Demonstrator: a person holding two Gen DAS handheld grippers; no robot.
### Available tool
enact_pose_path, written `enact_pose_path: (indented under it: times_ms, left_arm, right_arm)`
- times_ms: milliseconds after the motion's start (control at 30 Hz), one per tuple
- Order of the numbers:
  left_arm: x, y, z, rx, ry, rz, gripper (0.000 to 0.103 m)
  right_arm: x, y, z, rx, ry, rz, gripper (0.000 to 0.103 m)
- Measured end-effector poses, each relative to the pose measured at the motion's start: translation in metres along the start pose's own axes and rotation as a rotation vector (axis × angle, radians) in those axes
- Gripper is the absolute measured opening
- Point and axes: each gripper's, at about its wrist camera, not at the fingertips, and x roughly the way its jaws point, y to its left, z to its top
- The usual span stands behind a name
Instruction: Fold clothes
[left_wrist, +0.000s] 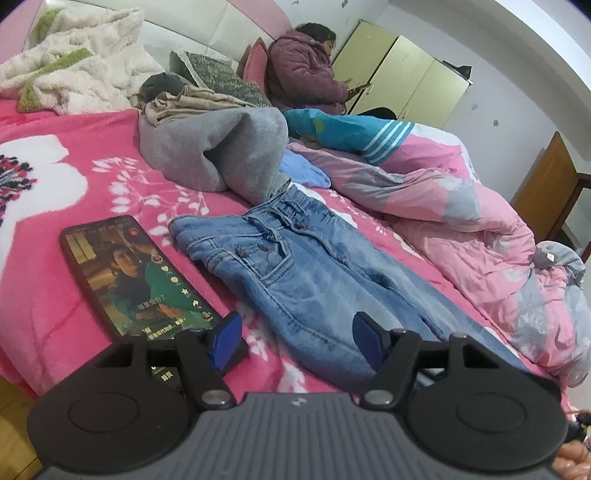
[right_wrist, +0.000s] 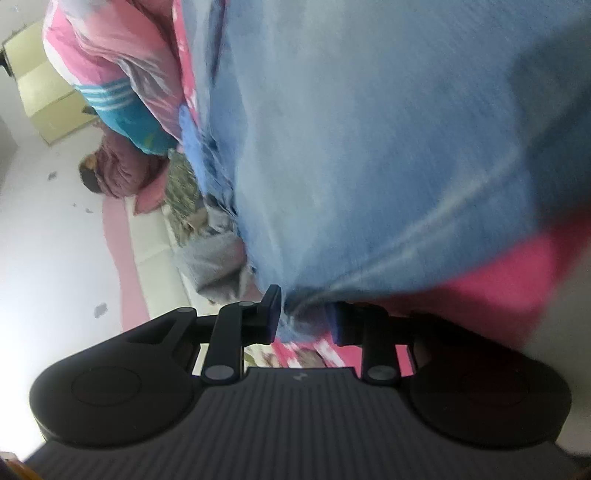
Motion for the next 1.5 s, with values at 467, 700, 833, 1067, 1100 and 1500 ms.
enact_pose_path:
  times_ms: [467,700,833,1067,1100,1500]
  left_arm:
    - [0.046,-0.011,0.000,-0.134,0.073,-0.080,0.070]
    - [0.059,-0.014,-0.009,-0.160,0.092,-0.092,0.075]
    - [0.061,-0.015,-0.008,-0.182,0.044,-0.075,0.075]
    - [0.066,-0.014,0.005,-0.229,-0.035,0.040,0.075]
    - [0.068,-0.011,0.008,-0.245,-0.044,0.059,0.075]
    - [0.087,-0.023,0.042,-0.230,-0.139,0.172,0.024]
  right_arm:
    - [0.003,0.023,0.023,-0.039,-0.013,0.139,0.015]
    - [0.001,0.024,0.027,-0.035,-0.008,0.142,0.015]
    - [0.002,0.023,0.028,-0.035,-0.004,0.142,0.015]
    - [-0.001,0.023,0.029,-0.041,0.008,0.140,0.015]
    - [-0.001,0.023,0.029,-0.044,0.008,0.140,0.015]
    - [-0.012,0.063,0.030,-0.317,-0.040,0.123,0.012]
